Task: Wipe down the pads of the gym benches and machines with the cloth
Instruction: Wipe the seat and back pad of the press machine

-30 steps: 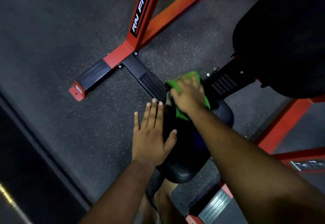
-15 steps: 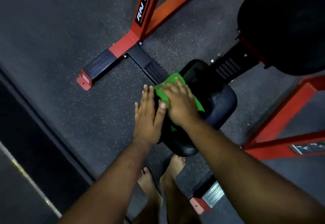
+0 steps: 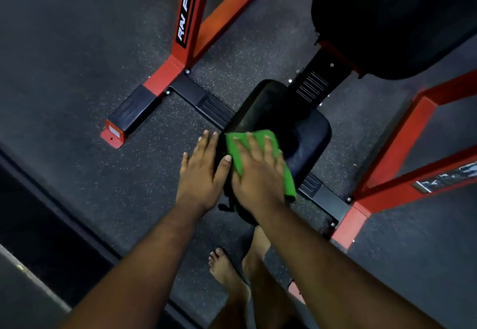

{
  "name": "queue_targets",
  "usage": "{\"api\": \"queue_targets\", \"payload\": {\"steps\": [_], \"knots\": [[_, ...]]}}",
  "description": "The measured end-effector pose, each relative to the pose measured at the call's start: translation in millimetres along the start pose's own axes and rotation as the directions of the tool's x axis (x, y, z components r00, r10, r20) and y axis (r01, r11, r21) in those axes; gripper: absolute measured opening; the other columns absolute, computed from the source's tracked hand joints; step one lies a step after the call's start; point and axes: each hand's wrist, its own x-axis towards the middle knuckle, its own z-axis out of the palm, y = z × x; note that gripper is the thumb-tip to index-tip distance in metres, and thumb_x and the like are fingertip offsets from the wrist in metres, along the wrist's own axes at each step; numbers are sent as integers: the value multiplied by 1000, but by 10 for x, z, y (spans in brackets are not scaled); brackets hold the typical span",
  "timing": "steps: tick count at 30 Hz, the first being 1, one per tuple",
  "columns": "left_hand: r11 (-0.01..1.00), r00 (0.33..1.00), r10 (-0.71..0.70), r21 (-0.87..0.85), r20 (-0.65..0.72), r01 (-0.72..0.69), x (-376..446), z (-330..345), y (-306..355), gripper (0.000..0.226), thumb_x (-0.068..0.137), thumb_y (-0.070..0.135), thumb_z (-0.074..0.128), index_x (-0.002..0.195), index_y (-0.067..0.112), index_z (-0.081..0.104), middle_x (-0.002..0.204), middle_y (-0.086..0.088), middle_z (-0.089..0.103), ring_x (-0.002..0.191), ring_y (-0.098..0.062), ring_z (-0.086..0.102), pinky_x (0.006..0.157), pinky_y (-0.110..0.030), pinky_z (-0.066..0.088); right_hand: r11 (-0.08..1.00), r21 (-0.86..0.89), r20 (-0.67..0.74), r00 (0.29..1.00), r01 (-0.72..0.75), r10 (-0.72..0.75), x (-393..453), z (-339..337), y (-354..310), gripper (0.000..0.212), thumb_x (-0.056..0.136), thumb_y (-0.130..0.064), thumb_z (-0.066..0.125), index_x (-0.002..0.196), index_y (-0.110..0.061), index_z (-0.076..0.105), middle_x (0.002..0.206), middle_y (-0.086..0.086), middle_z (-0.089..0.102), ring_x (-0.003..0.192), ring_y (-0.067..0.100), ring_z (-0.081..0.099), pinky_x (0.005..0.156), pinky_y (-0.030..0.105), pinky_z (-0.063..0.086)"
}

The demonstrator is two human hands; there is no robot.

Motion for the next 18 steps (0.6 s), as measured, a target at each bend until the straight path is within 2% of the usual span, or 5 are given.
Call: {"api": "queue_targets", "payload": {"steps": [4,7,12,15,18], "knots": [[1000,1000,-10,18,3,10,29,52,40,79,94,67,18,162,28,12,170,6,7,156,-11,8,126,-50,6,974,4,100,969,226,-225,120,-71,227,65,95,-54,24,158,-39,24,169,-10,17,157,25,2,123,60,11],[984,997,74,163,23,-77,80,67,137,77,96,66,17,162,26,14,171,3,5,156,-15,8,125,-56,6,990,117,52,996,-73,68,-57,-74,776,62,99,-64,28,157,-41,28,168,-13,18,157,18,1,121,66,8],[915,986,146,369,75,-163,433,233,325,79,96,65,19,162,23,15,171,-1,6,157,-19,4,123,-61,5,898,143,130,908,-416,399,912,-155,1202,65,102,-62,29,160,-34,22,171,-9,7,157,23,-9,119,71,4],[894,988,140,420,64,-154,507,315,289,79,94,65,25,161,25,18,170,0,10,157,-22,7,123,-61,6,894,137,84,904,-427,419,1044,-84,1137,64,103,-57,29,161,-30,20,171,-4,11,157,28,-5,122,64,9],[889,986,141,428,86,-165,483,297,316,79,92,63,25,161,25,20,170,-2,13,157,-25,10,123,-61,9,943,179,4,958,-282,286,220,-36,787,65,101,-59,26,158,-30,28,168,-4,21,158,25,0,122,57,17]]}}
